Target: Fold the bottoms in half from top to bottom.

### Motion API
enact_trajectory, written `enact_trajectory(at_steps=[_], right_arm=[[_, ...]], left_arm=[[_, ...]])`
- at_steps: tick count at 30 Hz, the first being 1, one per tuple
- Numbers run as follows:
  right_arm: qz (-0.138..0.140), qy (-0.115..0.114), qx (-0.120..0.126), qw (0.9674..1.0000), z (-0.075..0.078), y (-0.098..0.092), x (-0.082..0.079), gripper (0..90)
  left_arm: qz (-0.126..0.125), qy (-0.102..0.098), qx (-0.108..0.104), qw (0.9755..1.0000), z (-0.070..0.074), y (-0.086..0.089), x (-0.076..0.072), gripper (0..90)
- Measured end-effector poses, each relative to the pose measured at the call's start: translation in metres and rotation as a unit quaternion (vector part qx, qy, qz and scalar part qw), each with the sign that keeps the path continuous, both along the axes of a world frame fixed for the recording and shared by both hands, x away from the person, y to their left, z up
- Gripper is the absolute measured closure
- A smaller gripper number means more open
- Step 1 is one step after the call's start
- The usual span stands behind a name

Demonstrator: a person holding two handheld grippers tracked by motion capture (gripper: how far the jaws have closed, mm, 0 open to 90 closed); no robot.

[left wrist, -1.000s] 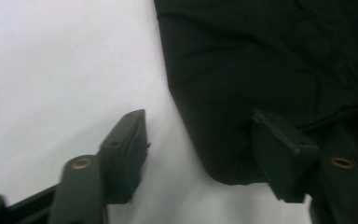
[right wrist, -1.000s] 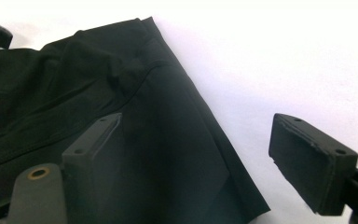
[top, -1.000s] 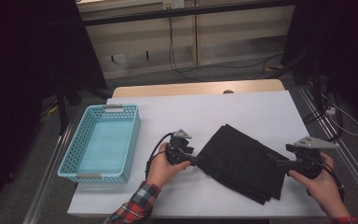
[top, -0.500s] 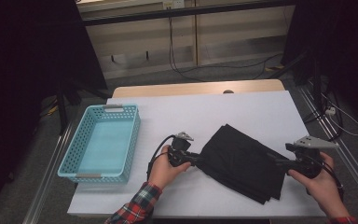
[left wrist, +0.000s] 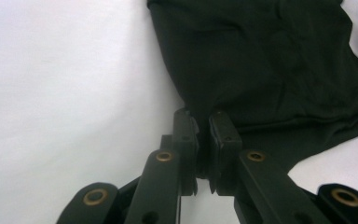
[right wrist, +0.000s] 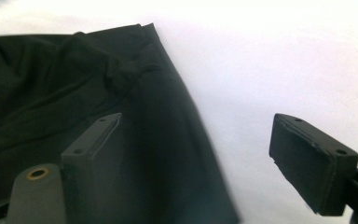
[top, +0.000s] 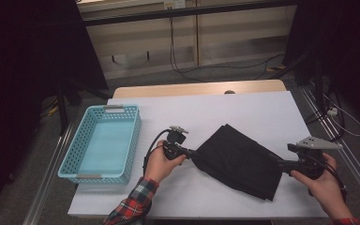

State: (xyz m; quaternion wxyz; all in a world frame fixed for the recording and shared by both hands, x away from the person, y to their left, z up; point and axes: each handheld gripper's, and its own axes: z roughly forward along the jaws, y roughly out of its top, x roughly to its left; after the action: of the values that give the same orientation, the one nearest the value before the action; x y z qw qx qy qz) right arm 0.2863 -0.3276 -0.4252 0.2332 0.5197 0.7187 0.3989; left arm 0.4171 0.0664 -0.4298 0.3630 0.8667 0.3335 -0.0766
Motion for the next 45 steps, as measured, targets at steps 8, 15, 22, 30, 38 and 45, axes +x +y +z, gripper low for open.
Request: enact_trajectory(at_steps=[8,15,22,30,38,45], right_arm=[[0.000,-0.001,0.004,1.0000,0.000,0.000,0.000,18.3],[0.013,0.003,-0.002,0.9999,-0.002,0.008,0.001,18.1],[0.023,0.005,-0.004,0.9997,-0.003,0.016,0.003,18.0],[0.030,0.006,-0.001,0.9995,-0.004,0.025,0.008,17.8],[0.042,0.005,0.004,0.9991,-0.005,0.052,0.020,17.2],[0.057,0.008,0.008,0.9983,-0.010,0.087,0.035,16.5]], left_arm=[[0.037,-0.003,0.026,0.9990,0.013,0.028,0.029,82.5],[0.062,-0.011,0.047,0.9969,0.024,0.040,0.050,81.8],[0.078,-0.002,0.073,0.9943,0.025,0.043,0.069,82.2],[0.126,-0.014,0.076,0.9891,0.025,0.047,0.094,82.8],[0.179,-0.051,0.084,0.9789,0.020,0.049,0.095,45.7],[0.188,-0.058,0.060,0.9785,0.020,0.055,0.073,21.9]])
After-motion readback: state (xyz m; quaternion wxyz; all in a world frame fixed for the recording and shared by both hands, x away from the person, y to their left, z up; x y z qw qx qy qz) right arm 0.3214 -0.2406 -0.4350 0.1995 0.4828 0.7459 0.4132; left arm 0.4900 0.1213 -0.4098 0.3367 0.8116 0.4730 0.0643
